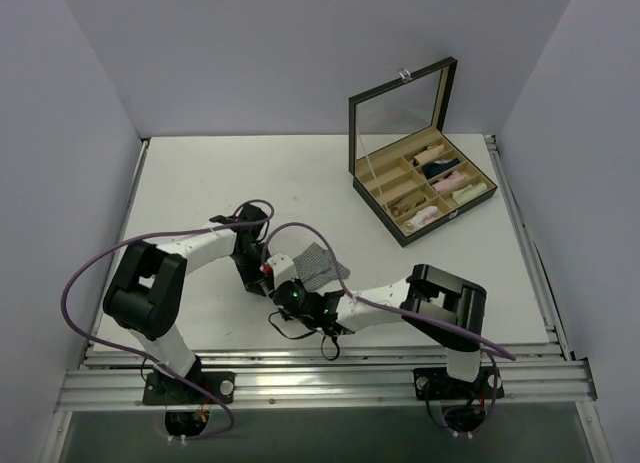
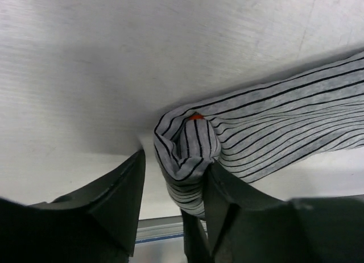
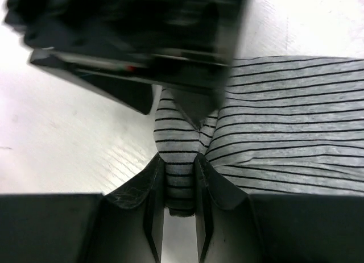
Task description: Roll the underwear
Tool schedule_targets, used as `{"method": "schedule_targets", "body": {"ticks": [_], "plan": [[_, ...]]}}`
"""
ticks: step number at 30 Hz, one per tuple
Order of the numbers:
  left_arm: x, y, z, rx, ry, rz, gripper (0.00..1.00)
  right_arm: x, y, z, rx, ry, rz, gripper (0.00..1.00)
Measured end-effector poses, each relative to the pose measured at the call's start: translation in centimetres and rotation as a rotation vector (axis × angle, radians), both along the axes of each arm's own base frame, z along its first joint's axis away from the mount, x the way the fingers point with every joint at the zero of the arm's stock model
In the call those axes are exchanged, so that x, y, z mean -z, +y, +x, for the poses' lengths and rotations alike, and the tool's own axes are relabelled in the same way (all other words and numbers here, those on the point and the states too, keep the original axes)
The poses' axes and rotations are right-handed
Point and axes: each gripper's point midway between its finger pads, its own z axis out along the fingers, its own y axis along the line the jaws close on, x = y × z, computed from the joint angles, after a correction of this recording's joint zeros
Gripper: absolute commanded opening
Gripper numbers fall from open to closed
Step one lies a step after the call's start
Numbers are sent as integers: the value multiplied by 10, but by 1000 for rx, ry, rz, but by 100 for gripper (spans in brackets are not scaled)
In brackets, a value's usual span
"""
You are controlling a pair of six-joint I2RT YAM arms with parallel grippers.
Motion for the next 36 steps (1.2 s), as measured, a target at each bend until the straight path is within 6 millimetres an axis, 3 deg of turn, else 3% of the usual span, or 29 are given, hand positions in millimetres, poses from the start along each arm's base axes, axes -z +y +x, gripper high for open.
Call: {"method": "schedule_targets", "body": {"ticks": [9,17,28,36], "plan": [[-8,14,3,-40,-50,22,60,-2,7,2,-10,196,344,0],[-11,23,3,-50,-71,53,63,-1,16,-2,-33,264,479,0],[-46,28,10,-59,-206,25,67,-1,15,-2,-26,305,572,0],[-27,33,0,-30,-182,41,66,-1,14,-1,-33,336,601,0]]}}
